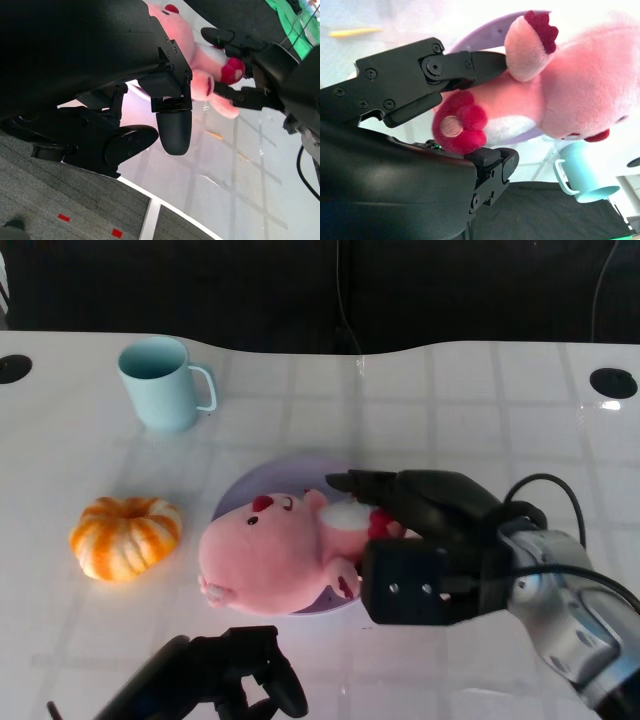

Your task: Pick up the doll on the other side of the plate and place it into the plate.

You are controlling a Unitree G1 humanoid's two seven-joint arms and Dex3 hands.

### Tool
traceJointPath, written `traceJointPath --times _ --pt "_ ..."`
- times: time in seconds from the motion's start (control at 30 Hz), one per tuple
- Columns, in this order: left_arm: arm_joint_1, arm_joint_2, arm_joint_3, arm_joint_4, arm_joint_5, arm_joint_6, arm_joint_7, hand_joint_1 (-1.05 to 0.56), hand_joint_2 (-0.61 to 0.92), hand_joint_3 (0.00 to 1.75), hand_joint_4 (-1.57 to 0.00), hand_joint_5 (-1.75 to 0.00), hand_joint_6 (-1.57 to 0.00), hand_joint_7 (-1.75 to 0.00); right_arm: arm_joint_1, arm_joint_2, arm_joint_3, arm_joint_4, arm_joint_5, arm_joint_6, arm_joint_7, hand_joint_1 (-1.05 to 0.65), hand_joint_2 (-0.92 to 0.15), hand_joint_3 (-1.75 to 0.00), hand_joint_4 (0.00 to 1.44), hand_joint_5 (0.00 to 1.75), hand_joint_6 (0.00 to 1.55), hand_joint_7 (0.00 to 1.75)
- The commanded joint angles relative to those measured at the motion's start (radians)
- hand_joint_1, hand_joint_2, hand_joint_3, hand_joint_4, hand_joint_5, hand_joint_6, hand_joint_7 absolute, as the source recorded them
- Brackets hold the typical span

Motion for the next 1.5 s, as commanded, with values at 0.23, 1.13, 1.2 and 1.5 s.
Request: traceJointPath --times 0.23,1.13,1.2,1.5 --pt "0.000 -0.005 -0.005 0.005 0.017 -0.001 0.023 -0.10 0.69 0.80 -0.70 -1.56 -0.69 -1.20 0.147 -0.121 -0.050 -0.226 0.011 -0.019 0.043 -0.78 -0.92 -0.35 0.12 0.15 0.17 0.00" --pt "0.005 0.000 -0.013 0.020 0.020 -0.011 0.037 -0.10 0.63 0.85 -0.72 -1.56 -0.71 -1.17 0.491 -0.260 -0.304 -0.496 0.151 -0.254 -0.008 -0.65 -0.92 -0.25 0.24 0.22 0.27 0.05" --pt "0.004 0.002 -0.012 0.019 0.020 -0.010 0.036 -0.10 0.63 0.85 -0.72 -1.54 -0.71 -1.16 0.526 -0.266 -0.326 -0.516 0.164 -0.272 -0.011 -0.64 -0.92 -0.24 0.26 0.23 0.29 0.05" --pt "0.008 0.008 -0.004 0.016 0.013 -0.020 0.035 -0.09 0.62 0.86 -0.72 -1.54 -0.73 -1.15 0.700 -0.236 -0.406 -0.589 0.214 -0.336 -0.073 -0.47 -0.92 -0.18 0.53 0.36 0.50 0.13"
